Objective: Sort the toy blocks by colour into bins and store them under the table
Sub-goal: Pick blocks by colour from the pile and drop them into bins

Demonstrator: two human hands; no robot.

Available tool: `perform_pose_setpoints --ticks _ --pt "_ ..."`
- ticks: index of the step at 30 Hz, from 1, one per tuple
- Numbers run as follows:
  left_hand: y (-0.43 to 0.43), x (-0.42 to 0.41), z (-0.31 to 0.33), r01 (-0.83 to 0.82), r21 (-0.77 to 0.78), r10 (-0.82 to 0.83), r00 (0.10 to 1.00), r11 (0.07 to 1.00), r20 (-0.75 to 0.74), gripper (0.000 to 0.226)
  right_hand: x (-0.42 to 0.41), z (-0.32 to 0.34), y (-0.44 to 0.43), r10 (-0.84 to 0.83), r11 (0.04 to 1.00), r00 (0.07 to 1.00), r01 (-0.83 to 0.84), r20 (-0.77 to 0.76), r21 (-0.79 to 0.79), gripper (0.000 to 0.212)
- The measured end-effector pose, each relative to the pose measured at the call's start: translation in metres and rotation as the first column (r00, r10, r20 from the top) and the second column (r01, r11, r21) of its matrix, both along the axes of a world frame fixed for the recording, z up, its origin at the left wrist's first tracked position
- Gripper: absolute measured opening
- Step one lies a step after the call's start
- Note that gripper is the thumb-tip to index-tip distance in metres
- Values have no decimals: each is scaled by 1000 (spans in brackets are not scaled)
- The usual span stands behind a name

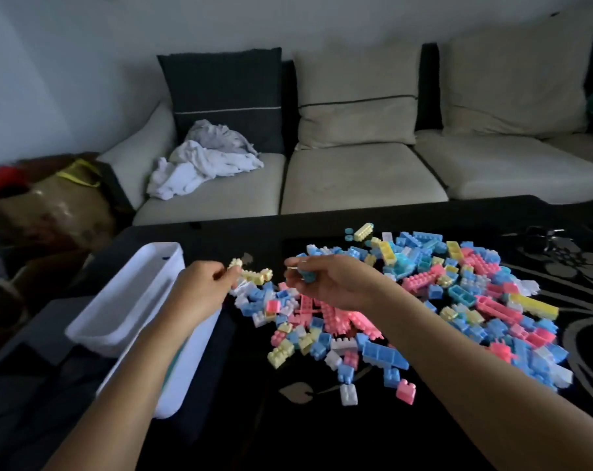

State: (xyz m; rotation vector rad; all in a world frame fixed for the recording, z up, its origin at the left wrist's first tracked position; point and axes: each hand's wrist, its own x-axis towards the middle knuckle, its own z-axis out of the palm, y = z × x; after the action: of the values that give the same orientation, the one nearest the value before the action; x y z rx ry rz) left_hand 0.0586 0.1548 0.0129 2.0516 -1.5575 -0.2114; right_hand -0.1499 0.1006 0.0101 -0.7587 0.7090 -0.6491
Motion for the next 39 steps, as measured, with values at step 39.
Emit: perform_pose_setpoints --ticks 39 --pt "2 -158 -38 741 196 -731 669 642 -134 35 -167 -10 42 -278 305 -82 -952 -957 -7 40"
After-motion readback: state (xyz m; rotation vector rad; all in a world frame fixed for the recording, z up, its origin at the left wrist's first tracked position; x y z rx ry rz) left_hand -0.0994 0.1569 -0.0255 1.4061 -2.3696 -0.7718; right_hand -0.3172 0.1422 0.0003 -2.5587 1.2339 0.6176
